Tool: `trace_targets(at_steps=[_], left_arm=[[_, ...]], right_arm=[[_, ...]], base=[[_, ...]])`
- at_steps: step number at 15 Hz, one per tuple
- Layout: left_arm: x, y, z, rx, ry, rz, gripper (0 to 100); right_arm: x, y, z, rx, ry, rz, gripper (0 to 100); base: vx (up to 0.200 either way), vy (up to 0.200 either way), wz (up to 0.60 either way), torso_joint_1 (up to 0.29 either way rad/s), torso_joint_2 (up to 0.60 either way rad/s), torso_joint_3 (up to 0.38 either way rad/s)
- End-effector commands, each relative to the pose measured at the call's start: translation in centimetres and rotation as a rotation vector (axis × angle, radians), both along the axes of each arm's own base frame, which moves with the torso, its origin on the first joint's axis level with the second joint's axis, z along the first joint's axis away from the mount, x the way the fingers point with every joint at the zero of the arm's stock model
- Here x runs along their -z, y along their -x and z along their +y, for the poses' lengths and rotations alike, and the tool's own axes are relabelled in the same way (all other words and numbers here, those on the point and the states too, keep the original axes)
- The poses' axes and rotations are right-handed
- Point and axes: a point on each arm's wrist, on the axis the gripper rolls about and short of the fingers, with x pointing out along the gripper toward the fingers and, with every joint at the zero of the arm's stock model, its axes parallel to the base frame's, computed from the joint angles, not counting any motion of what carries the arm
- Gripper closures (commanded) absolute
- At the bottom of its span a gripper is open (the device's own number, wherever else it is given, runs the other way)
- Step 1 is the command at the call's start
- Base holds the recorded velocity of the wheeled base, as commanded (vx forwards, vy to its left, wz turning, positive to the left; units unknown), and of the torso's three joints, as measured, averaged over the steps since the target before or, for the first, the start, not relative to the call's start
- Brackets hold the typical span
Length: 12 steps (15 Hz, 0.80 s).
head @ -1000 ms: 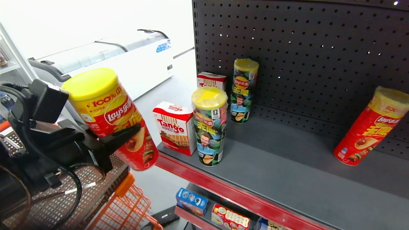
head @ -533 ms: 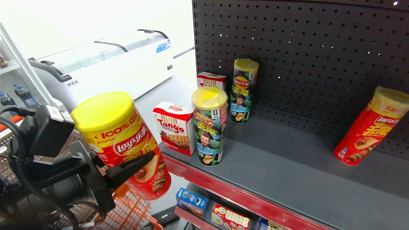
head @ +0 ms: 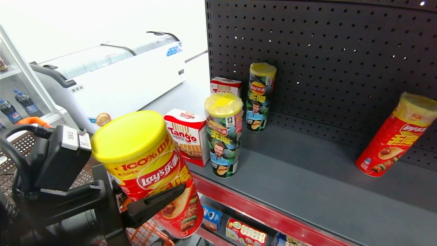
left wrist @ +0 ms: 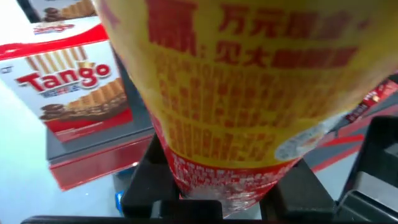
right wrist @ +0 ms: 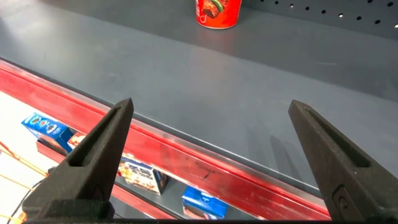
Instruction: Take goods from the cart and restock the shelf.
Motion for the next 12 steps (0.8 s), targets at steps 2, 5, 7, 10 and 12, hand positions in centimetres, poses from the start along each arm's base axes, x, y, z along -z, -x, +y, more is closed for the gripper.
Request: trace_targets(at_steps=[2,5,7,10,12], left_arm=[[0.12,-0.44,-0.33,0.017,-0.006,0.011,100],[0.23,-0.57,-0.36,0.017,-0.009,0.016,100],[0.21,-0.62,-0.36,0.015,-0.008,0.017,100],[0.28,-0.73,-0.44,0.015,-0.011,0.021,100],[0.33,-0.72,-0.44,0.015,-0.012,0.022,100]], right_arm=[[-0.01,-0.01,0.00,0.000,0.000,0.000,0],[0.01,-0.01,0.00,0.000,0.000,0.002,0],[0.01,-0.01,0.00,0.000,0.000,0.002,0],[0.01,-0.01,0.00,0.000,0.000,0.002,0],[-0.01,-0.01,0.00,0.000,0.000,0.000,0]], base=[[0.000,0.000,-0.60,0.000,0.00,0.007],[0.000,0.000,-0.40,0.005,0.00,0.002],[0.000,0.000,0.00,0.000,0.00,0.000],[0.000,0.000,0.00,0.000,0.00,0.000],[0.000,0.000,0.00,0.000,0.00,0.000]])
